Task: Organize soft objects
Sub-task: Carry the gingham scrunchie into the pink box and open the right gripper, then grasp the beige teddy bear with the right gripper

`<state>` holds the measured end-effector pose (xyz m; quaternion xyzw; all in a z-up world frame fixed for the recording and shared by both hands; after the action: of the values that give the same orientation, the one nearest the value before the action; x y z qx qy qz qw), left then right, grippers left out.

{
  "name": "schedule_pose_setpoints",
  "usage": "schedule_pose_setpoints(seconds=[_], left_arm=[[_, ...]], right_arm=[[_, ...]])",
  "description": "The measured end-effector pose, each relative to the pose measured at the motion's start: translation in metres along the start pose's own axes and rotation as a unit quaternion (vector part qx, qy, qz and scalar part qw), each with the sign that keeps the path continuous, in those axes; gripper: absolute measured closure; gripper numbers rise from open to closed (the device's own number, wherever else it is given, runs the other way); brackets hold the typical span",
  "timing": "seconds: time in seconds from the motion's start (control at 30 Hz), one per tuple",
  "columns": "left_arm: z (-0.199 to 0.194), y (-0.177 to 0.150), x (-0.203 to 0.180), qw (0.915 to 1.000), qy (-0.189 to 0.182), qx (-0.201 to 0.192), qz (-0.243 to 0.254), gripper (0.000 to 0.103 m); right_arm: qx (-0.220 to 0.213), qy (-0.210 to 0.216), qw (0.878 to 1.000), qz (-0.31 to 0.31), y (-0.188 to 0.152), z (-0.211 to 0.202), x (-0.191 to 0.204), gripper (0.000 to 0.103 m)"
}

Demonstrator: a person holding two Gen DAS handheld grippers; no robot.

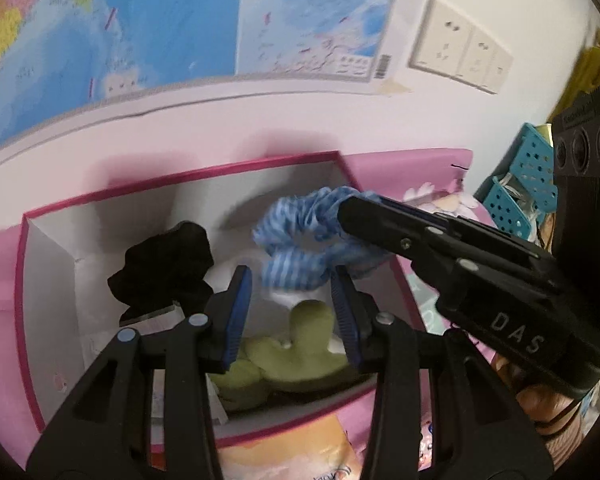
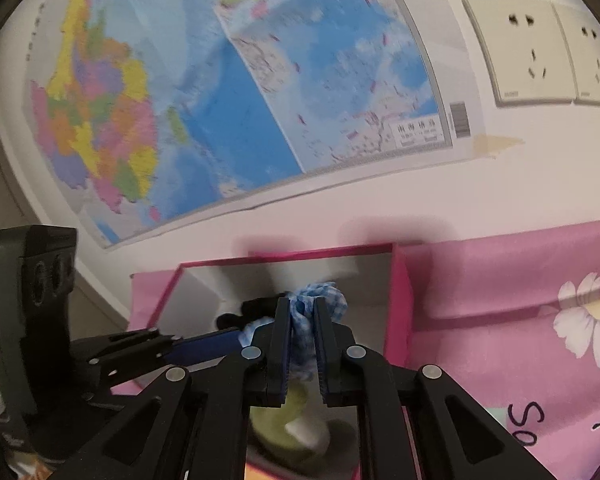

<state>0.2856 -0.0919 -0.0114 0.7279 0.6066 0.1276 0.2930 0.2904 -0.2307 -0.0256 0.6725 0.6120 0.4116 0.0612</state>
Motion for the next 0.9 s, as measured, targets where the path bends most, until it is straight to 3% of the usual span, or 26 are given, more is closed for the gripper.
schedule_pose_setpoints(seconds=[0.2, 0.33, 0.47, 0.67, 0.9], left_arm=[[-0.008, -0.008, -0.001, 1.0000, 0.000, -0.004, 0.003, 0.059], [-0.025, -0.017, -0.004, 0.9996, -0.015, -0.022, 0.012, 0.059], [-0.055, -0.037, -0.010, 0.9975, -0.044, -0.043, 0.034, 0.058], [-0.094, -0.078, -0.024, 0.9922, -0.075, -0.064, 0.076, 0.053], [-0.104, -0.138, -0.038, 0.9878, -0.098, -0.040, 0.115, 0.053]], right_arm=[[-0.005, -0.007, 1.000, 0.006, -0.007, -0.009, -0.005, 0.077], [-0.015, 0.014, 1.000, -0.003, -0.016, -0.038, 0.002, 0.076], [-0.019, 0.045, 0.999, -0.020, -0.028, -0.070, 0.017, 0.070], [-0.007, 0.082, 0.995, -0.056, -0.066, -0.117, 0.042, 0.062], [0.040, 0.079, 0.994, -0.066, -0.130, -0.139, 0.047, 0.058]])
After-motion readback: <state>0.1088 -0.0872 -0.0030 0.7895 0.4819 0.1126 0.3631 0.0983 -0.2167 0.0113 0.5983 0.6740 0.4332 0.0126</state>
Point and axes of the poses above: each gripper's, at about its wrist camera, not at the fingertips, and z roughly the way its jaws point, x to its left, y to its top, the point moved 6 cm from there along z, roughly the way its jaws point, and after that the axes turned 2 degrees about -z, right-handed, at the moved point
